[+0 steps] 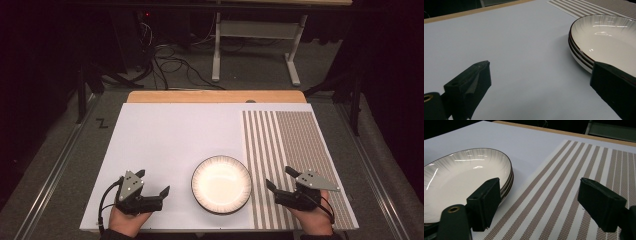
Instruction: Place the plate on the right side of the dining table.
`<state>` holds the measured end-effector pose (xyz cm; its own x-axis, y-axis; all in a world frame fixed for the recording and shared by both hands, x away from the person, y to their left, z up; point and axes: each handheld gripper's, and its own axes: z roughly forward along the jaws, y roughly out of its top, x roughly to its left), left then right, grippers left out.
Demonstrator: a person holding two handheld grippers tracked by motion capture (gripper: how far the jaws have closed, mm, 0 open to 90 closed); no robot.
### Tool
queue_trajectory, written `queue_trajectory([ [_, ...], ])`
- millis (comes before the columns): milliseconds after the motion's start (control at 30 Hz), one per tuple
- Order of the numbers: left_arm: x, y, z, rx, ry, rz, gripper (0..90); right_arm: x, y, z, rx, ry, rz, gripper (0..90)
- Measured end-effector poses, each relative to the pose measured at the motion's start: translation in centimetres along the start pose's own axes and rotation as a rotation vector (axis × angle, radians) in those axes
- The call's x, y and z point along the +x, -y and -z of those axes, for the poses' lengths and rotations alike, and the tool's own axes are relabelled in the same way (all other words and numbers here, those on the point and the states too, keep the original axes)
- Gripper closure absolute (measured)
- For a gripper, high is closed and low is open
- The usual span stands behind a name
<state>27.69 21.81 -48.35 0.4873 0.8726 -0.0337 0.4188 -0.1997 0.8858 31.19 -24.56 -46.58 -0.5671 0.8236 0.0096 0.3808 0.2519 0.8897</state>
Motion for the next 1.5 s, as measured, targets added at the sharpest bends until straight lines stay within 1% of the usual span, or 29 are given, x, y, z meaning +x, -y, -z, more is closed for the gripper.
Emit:
queue_trajectory([
  [33,0.0,0.1,0.0,-0.002,-0.003,0.003,4.2,0.0,0.0,-0.1,-0.001,-0.001,0.009,21.4],
  [133,0.1,0.1,0.1,0.003,-0.004,0.0,4.2,0.1,-0.1,-0.1,-0.005,-0.008,0.01,23.8],
  [167,0.1,0.2,0.2,0.008,-0.004,-0.002,4.2,0.2,-0.2,-0.1,-0.006,-0.011,0.01,27.5],
  [267,0.2,0.3,0.3,0.002,-0.006,0.009,4.2,0.4,-0.3,-0.2,-0.01,-0.012,0.005,33.5],
  [300,0.2,0.3,0.3,0.002,-0.006,0.009,4.2,0.4,-0.3,-0.2,-0.01,-0.012,0.005,33.5],
  [333,0.2,0.3,0.3,-0.001,-0.003,0.012,4.2,0.4,-0.4,-0.2,-0.01,-0.015,0.013,35.4],
  [367,0.3,0.2,0.3,-0.004,0.007,0.024,4.2,0.5,-0.3,-0.3,-0.004,-0.015,0.012,39.2],
  [400,0.3,0.2,0.3,-0.004,0.007,0.024,4.2,0.6,-0.3,-0.3,-0.003,-0.015,0.015,41.4],
  [433,0.3,0.2,0.3,-0.012,0.02,0.041,4.2,0.6,-0.3,-0.3,-0.003,-0.015,0.014,43.8],
  [467,0.3,0.2,0.3,-0.012,0.02,0.041,4.2,0.6,-0.3,-0.3,-0.003,-0.015,0.014,43.8],
  [500,0.2,0.1,0.3,-0.016,0.018,0.036,4.2,0.6,-0.2,-0.2,0.0,-0.016,0.016,48.6],
  [533,0.2,0.1,0.3,-0.016,0.018,0.036,4.2,0.6,-0.2,-0.2,0.0,-0.016,0.016,48.6],
  [567,0.2,0.0,0.2,-0.013,0.02,0.023,4.2,0.6,-0.2,-0.1,-0.004,-0.015,0.012,53.5],
  [600,0.2,0.0,0.2,-0.013,0.02,0.023,4.2,0.6,-0.2,-0.1,-0.004,-0.015,0.012,53.5],
  [633,0.1,0.0,0.2,-0.012,0.019,0.019,4.2,0.7,-0.2,-0.1,-0.005,-0.014,0.012,55.8],
  [667,0.1,0.1,0.2,-0.01,0.019,0.017,4.2,0.7,-0.2,-0.1,-0.007,-0.022,0.007,65.3],
  [700,0.2,0.1,0.1,-0.009,0.021,0.023,4.2,0.7,-0.2,-0.2,-0.005,-0.026,0.002,67.4],
  [733,0.2,0.1,0.1,-0.009,0.021,0.023,4.2,0.7,-0.2,-0.2,-0.005,-0.026,0.002,67.4],
  [800,0.2,0.2,0.2,-0.008,0.019,0.023,4.2,0.8,-0.2,-0.3,-0.003,-0.033,0.004,73.2],
  [833,0.1,0.2,0.2,-0.011,0.017,0.02,4.2,1.0,-0.3,-0.4,0.004,-0.04,0.014,78.5],
  [900,0.1,0.1,0.2,-0.013,0.019,0.017,4.2,1.2,-0.3,-0.5,0.008,-0.041,0.013,80.2],
  [933,0.0,0.1,0.2,-0.013,0.021,0.01,4.2,1.4,-0.3,-0.7,0.01,-0.044,0.03,83.5],
  [1033,-0.1,0.0,0.2,-0.013,0.028,-0.003,4.2,1.7,-0.3,-0.8,0.019,-0.05,0.036,85.4],
  [1100,-0.1,0.0,0.1,-0.013,0.031,-0.004,4.2,1.8,-0.2,-0.8,0.018,-0.048,0.038,85.9],
  [1133,-0.1,0.0,0.0,-0.009,0.033,-0.012,4.2,1.8,-0.2,-0.8,0.018,-0.046,0.047,88.4],
  [1200,-0.1,0.0,0.0,-0.01,0.034,-0.01,4.2,1.8,-0.2,-0.8,0.019,-0.046,0.047,89.4],
  [1367,-0.2,-0.1,0.0,-0.019,0.033,-0.006,4.2,1.9,-0.3,-1.0,0.026,-0.042,0.031,90.0],
  [1400,-0.2,-0.2,-0.1,-0.02,0.036,-0.004,4.2,1.9,-0.3,-1.0,0.027,-0.045,0.021,90.0],
  [1500,-0.3,-0.2,-0.3,-0.01,0.043,0.001,4.2,2.1,-0.4,-1.1,0.025,-0.055,0.016,90.0],
])
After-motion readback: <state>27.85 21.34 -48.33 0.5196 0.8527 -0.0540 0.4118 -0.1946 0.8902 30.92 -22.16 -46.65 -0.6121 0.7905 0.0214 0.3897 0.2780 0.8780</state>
